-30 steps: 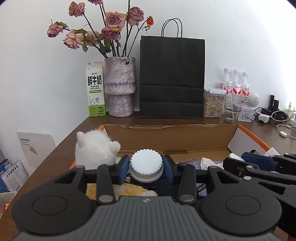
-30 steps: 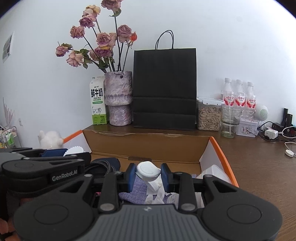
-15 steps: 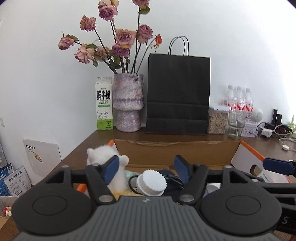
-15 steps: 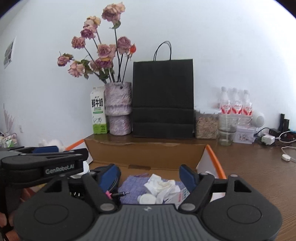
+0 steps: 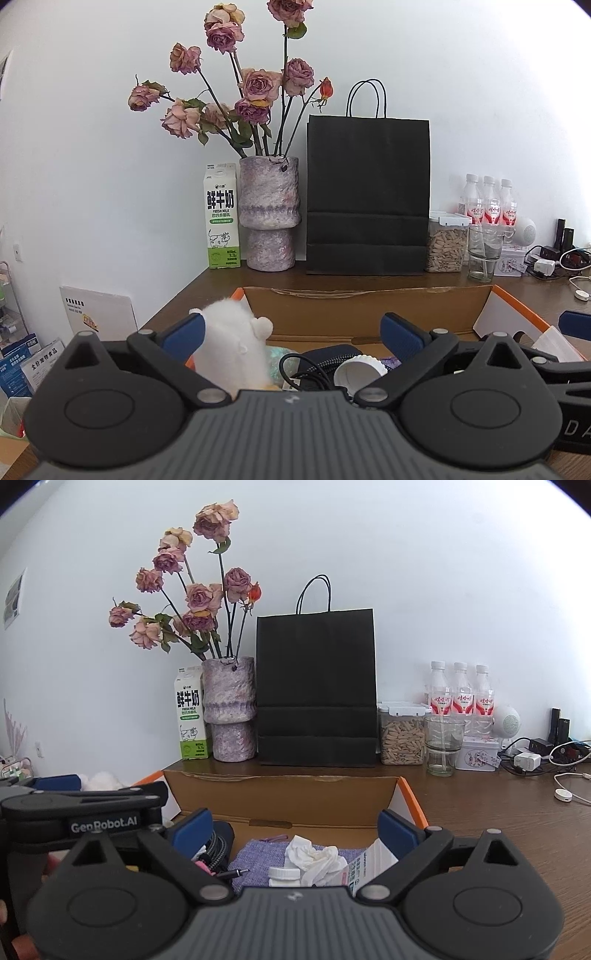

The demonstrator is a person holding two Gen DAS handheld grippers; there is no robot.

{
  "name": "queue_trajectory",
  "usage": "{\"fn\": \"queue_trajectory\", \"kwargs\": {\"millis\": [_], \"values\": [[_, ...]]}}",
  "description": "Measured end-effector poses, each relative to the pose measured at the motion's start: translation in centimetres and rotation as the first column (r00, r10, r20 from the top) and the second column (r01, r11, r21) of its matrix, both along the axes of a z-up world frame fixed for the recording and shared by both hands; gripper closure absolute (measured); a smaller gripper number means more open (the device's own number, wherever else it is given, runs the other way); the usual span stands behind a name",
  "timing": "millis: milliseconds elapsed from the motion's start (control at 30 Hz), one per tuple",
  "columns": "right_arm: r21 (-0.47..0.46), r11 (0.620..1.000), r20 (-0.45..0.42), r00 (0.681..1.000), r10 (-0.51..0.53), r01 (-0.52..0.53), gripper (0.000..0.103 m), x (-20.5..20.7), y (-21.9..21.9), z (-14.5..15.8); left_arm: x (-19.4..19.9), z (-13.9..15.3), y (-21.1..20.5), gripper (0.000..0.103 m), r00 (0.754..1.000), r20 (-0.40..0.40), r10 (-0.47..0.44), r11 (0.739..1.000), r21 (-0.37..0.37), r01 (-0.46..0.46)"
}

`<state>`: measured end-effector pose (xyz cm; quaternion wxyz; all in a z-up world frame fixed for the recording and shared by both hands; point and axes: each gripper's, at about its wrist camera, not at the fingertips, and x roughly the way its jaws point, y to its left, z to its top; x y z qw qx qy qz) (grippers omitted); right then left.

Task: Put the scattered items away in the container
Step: 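Withdraw both open tools up out of the box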

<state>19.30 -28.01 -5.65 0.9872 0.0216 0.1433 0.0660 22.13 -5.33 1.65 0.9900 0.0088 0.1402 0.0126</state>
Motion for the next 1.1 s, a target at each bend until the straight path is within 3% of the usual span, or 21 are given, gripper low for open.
{"fn": "queue_trajectory", "kwargs": {"millis": [767, 967, 1100], "values": [[-0.014, 1.000, 0.018, 1.000, -0.004, 0.004, 0.007, -1.1, -0.2, -0.3, -0.9, -0.7, -0.4, 0.000, 0.999, 0.031, -0.007, 1.000, 0.008, 0.007], [-0.026, 1.000, 0.060, 0.998, -0.011, 0.013, 0.007, -1.6, -0.4, -0.6, -2.1, -0.6, 0.3, 0.000, 0.995, 0.097, 0.019, 1.000, -0.017, -0.018], [-0.037, 0.999, 0.079, 0.997, -0.022, 0.025, 0.007, -2.1, -0.6, -1.0, -3.3, -0.8, 1.3, 0.000, 0.995, 0.073, 0.062, 0.998, -0.028, -0.060]]}}
